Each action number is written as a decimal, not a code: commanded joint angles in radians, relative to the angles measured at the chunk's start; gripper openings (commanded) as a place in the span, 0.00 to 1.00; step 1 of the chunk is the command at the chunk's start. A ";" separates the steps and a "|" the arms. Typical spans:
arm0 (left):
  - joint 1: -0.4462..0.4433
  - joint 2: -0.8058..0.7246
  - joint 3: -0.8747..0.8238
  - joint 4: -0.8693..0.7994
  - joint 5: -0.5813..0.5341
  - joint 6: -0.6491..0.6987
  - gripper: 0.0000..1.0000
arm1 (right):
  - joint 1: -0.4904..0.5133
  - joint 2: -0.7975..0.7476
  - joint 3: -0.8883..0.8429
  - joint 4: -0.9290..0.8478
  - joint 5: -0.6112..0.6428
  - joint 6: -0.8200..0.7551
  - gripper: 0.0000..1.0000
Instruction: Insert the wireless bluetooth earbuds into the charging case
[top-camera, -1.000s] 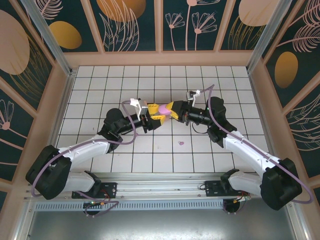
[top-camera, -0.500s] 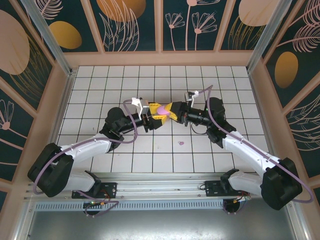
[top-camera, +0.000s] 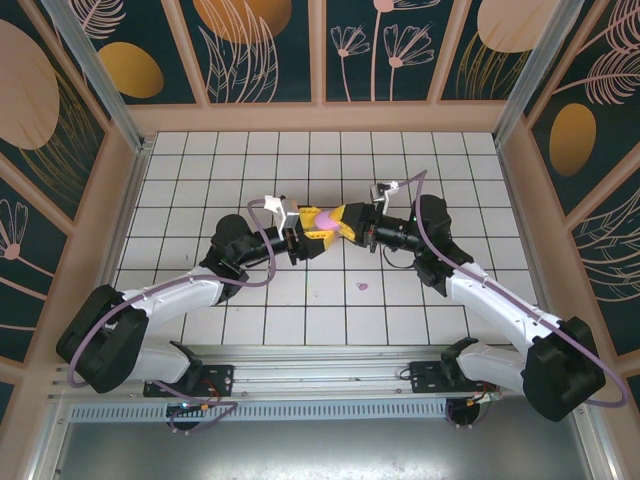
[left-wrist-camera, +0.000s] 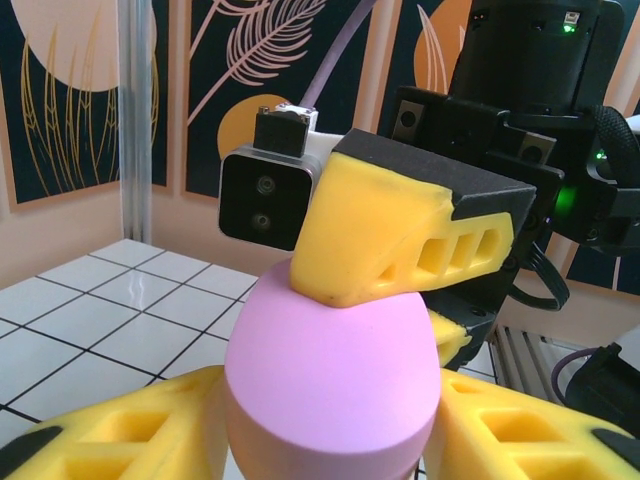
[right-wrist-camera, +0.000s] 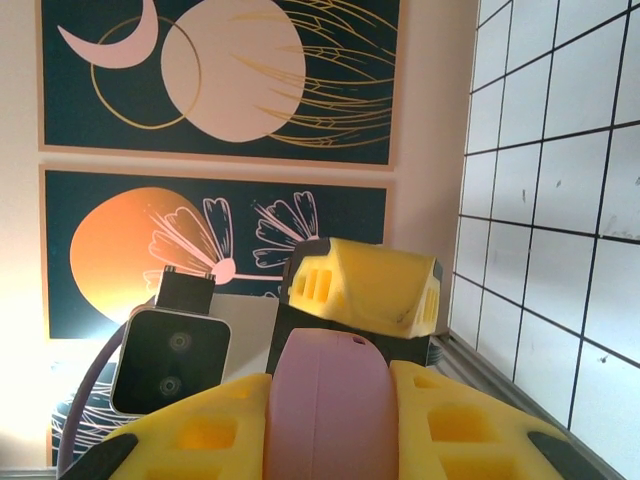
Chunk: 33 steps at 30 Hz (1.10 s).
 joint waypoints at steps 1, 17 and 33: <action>-0.003 0.000 0.017 0.035 0.013 0.000 0.45 | 0.004 -0.035 0.011 0.034 0.002 0.013 0.02; -0.002 -0.119 0.072 -0.264 0.006 0.088 0.28 | -0.042 -0.233 0.192 -0.559 0.242 -0.483 0.73; 0.004 -0.213 0.173 -0.730 0.091 0.223 0.24 | 0.098 -0.261 0.279 -0.890 0.495 -1.218 0.83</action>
